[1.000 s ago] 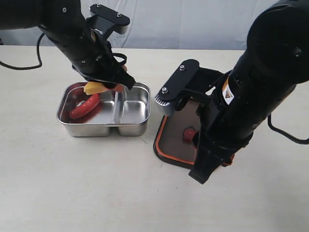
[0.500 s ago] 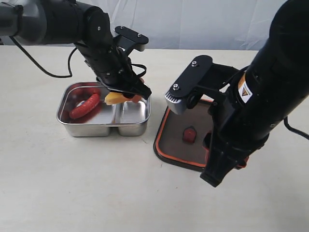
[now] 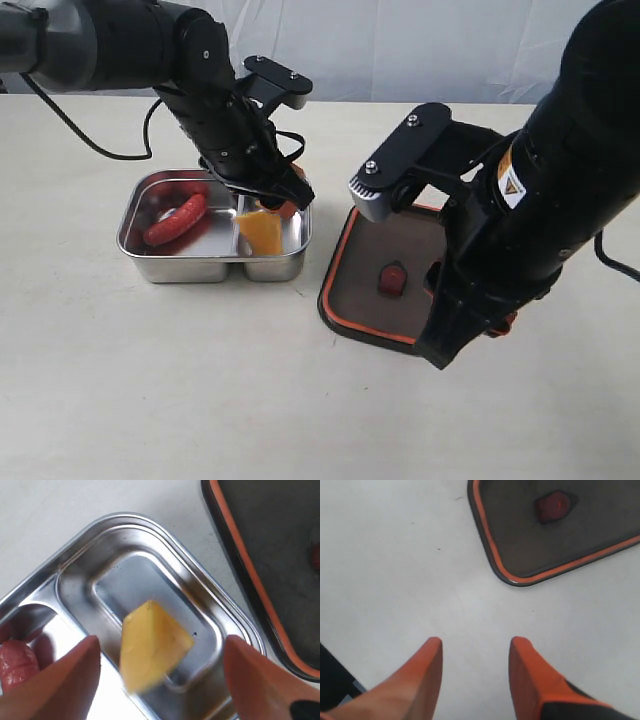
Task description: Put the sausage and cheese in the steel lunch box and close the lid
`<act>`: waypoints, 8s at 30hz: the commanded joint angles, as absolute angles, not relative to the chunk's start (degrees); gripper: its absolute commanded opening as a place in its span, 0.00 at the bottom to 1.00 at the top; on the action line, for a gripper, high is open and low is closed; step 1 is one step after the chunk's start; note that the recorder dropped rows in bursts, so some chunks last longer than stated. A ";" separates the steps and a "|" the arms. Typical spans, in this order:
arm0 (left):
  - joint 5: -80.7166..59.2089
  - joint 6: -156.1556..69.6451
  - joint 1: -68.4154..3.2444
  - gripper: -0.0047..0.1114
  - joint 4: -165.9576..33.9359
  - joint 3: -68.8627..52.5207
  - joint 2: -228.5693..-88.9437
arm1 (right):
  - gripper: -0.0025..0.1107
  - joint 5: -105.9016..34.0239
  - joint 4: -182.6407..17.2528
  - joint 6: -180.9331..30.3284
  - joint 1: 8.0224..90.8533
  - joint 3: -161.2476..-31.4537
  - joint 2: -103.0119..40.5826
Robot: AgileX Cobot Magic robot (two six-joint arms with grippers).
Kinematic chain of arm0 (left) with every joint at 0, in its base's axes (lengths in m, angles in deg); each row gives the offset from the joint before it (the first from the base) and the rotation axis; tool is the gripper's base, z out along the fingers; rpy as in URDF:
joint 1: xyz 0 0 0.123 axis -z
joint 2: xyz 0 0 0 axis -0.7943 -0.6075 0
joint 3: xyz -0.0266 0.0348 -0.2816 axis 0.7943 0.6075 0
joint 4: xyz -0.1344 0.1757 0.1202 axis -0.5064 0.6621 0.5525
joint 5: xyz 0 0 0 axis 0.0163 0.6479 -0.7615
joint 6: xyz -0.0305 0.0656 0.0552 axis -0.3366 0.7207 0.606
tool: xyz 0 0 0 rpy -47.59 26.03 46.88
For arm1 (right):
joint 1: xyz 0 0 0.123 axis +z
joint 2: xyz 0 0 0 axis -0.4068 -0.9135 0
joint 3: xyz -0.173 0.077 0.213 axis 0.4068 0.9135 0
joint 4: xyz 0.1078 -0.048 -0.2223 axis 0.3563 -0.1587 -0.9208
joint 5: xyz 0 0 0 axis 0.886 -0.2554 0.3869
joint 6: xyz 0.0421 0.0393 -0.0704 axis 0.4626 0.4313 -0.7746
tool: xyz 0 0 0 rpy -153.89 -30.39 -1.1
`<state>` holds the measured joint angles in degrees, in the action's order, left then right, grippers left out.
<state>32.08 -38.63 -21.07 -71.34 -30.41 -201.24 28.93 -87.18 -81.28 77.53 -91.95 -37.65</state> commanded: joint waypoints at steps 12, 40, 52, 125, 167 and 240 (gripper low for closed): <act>42.94 -51.07 -21.11 0.05 -57.05 -31.77 -198.29 | 0.39 23.54 -87.98 -66.92 61.67 -91.67 -37.84; 40.65 -46.58 -21.69 0.04 -72.80 -12.28 -178.90 | 0.51 1.70 -83.60 -68.97 45.60 -106.93 -73.04; 40.65 -46.71 -21.69 0.04 -73.95 -11.12 -177.66 | 0.51 5.41 -84.29 -68.97 45.60 -112.86 -82.05; 45.08 -9.50 -39.30 0.58 -130.02 -11.15 -172.99 | 0.01 7.05 -46.95 -94.59 51.44 -112.86 -57.80; 26.66 -9.68 -36.05 0.04 -105.32 -11.15 -172.30 | 0.53 7.69 -64.05 -79.62 51.31 -112.86 -50.21; 25.64 -94.78 -7.27 0.04 33.94 11.11 -185.57 | 0.53 20.91 -68.26 -74.61 38.33 -105.91 -30.33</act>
<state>24.57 -93.99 -7.63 34.26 10.88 -184.63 20.55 -68.11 -73.93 38.63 -106.03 -30.62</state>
